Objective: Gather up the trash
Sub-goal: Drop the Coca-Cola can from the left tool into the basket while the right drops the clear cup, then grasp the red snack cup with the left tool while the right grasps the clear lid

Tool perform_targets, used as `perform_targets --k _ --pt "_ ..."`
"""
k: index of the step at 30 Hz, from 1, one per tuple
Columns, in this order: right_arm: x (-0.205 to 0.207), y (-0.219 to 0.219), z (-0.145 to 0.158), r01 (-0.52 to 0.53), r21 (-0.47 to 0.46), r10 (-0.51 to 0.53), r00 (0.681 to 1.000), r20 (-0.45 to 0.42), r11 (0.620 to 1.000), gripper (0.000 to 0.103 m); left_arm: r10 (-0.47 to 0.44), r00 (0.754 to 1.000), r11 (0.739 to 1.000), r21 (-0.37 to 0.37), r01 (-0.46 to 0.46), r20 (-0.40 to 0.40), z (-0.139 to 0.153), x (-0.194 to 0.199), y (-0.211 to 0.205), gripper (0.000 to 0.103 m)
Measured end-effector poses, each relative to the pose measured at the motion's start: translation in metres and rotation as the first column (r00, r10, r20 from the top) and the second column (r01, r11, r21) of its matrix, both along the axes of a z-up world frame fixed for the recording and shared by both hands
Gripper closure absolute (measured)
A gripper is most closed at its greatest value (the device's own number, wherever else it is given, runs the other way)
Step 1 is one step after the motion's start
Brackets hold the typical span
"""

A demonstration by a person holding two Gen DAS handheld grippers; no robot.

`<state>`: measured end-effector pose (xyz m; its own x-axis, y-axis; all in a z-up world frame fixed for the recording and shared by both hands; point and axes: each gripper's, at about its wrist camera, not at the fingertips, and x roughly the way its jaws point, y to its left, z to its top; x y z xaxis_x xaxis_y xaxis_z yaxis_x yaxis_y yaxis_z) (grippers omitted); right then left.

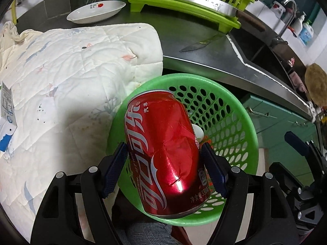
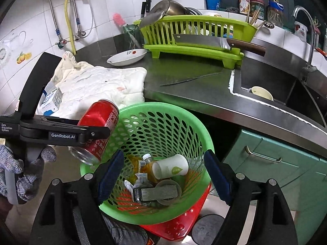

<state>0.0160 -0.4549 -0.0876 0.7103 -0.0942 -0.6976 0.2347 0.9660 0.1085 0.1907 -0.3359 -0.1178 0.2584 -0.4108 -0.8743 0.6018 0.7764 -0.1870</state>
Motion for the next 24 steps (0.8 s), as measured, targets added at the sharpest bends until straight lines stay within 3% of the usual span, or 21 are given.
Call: perform_targets --k 12,24 --pt "0.0 0.002 -0.001 0.008 0.014 -0.008 1.0 0.003 1.0 0.025 0.007 1.0 1.0 -0.004 -0.007 -0.005 -0.001 -0.002 0.004 0.029" --pt "0.016 0.034 0.016 -0.05 0.013 0.049 0.999 0.021 0.999 0.024 0.084 0.994 0.996 -0.031 -0.082 0.065 0.035 -0.003 0.069 0.029"
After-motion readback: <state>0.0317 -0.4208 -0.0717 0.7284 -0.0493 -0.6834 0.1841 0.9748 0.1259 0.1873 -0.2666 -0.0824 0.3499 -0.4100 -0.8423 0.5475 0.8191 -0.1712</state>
